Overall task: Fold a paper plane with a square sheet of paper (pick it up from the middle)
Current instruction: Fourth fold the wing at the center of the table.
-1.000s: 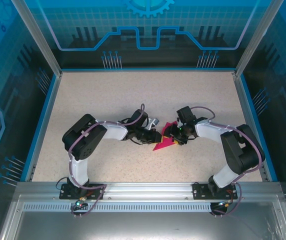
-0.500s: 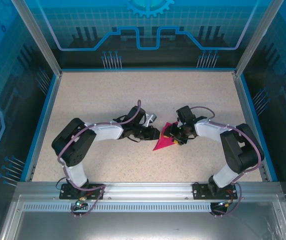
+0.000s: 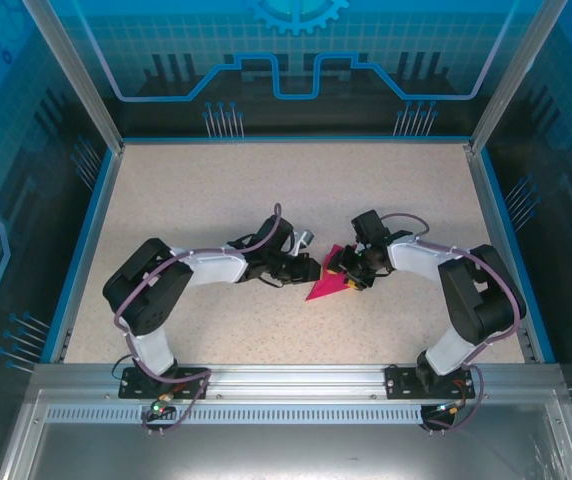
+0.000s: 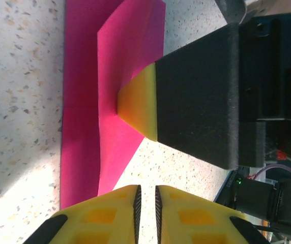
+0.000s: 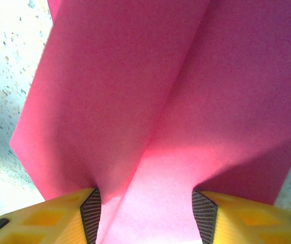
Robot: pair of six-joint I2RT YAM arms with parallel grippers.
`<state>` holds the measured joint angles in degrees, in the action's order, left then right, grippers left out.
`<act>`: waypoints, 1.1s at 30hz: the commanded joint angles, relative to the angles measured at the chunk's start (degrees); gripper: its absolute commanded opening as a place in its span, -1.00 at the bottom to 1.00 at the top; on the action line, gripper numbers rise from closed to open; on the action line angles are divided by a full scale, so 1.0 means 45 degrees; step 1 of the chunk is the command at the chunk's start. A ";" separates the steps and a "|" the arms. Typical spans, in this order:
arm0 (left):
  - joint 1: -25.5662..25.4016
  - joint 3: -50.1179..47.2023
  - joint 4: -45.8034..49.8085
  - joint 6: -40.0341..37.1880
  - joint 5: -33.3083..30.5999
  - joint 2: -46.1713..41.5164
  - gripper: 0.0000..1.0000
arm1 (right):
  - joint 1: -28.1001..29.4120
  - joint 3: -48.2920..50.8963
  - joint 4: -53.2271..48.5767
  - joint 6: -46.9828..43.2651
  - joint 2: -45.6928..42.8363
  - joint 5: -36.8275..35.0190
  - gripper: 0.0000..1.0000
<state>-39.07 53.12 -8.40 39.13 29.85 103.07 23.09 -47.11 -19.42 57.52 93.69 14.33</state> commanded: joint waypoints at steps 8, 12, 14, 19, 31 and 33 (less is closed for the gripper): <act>-0.0195 0.0792 0.0347 0.0190 0.0232 0.1099 -0.74 | -0.0142 0.0225 -0.1268 0.0170 0.0808 -0.1074 0.12; -0.0182 0.0819 0.0528 0.0132 -0.0094 0.1293 -0.75 | -0.0139 0.0262 -0.1398 0.0187 0.0913 -0.1187 0.12; -0.0181 0.0879 0.0616 0.0099 -0.0176 0.1407 -0.76 | -0.0135 0.0285 -0.1424 0.0197 0.0969 -0.1230 0.12; -0.0178 0.0910 0.0711 0.0078 -0.0440 0.1510 -0.77 | -0.0113 0.0270 -0.1572 0.0197 0.1121 -0.1362 0.11; -0.0173 0.1027 0.0920 -0.0025 -0.0549 0.1696 -0.77 | 0.0018 -0.0114 -0.2255 0.0168 0.1689 -0.1850 0.05; -0.0175 0.1044 0.0920 -0.0005 -0.0549 0.1744 -0.77 | 0.0034 -0.0124 -0.2271 0.0180 0.1745 -0.1885 0.04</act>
<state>-39.62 56.45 -5.78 39.09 27.83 109.51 23.20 -50.63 -24.27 58.11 96.57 13.45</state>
